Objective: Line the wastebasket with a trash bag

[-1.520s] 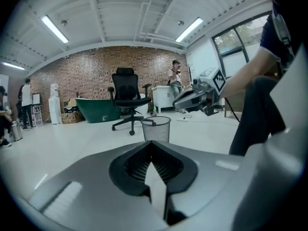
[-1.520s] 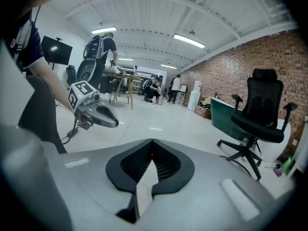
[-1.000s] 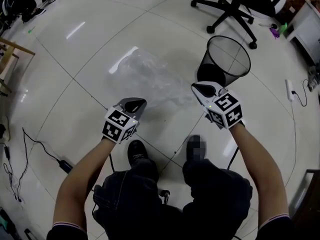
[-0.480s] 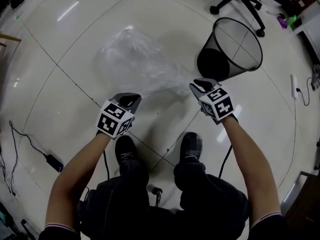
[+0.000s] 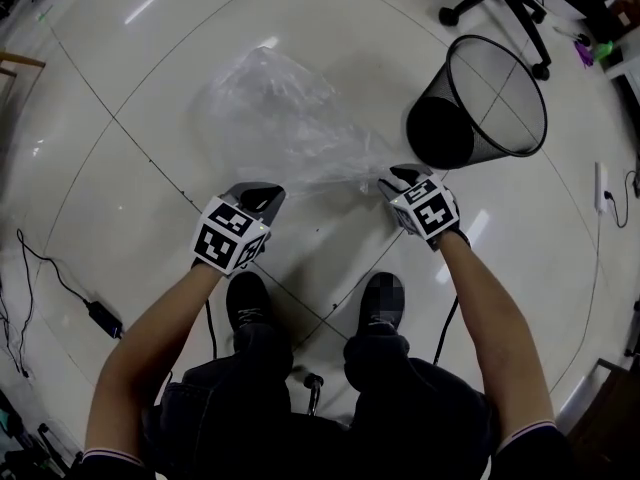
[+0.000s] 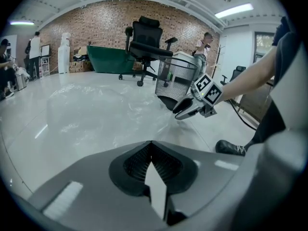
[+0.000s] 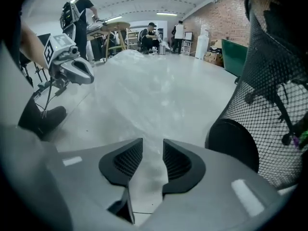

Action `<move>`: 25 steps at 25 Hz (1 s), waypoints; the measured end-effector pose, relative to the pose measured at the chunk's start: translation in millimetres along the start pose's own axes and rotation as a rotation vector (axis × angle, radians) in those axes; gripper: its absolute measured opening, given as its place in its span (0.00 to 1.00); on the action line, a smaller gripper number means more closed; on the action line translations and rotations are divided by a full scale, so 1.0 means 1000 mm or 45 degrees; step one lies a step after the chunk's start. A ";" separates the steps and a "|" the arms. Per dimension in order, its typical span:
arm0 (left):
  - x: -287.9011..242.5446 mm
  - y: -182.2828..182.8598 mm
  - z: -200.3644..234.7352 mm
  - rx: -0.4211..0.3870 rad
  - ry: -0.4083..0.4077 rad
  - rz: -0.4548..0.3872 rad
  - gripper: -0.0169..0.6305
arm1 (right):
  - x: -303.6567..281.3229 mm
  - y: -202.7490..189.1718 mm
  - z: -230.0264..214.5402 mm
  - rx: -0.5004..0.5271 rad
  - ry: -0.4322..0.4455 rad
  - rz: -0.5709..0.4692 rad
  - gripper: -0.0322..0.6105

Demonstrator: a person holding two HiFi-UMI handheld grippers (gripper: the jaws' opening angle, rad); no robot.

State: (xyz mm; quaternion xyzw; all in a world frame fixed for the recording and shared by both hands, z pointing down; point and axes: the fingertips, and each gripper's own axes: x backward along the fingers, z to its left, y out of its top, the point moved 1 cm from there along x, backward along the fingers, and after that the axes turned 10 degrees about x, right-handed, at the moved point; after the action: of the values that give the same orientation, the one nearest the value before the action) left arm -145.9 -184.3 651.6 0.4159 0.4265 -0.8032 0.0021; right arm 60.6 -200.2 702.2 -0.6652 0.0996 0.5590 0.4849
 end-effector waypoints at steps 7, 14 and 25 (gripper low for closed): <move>0.004 -0.011 0.000 -0.004 0.015 0.030 0.05 | 0.011 0.018 0.013 0.053 0.078 -0.073 0.05; 0.014 -0.014 0.004 -0.021 0.058 0.030 0.06 | 0.063 0.062 0.014 0.019 0.080 -0.275 0.05; 0.038 0.015 -0.027 -0.232 0.063 -0.013 0.32 | 0.161 0.157 0.010 -0.012 0.018 -0.561 0.05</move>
State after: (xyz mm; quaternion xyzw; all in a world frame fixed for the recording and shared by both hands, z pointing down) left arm -147.7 -161.9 607.9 0.4317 0.4999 -0.7504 0.0254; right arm 5.4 -206.5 484.5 -0.6771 -0.0472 0.4353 0.5915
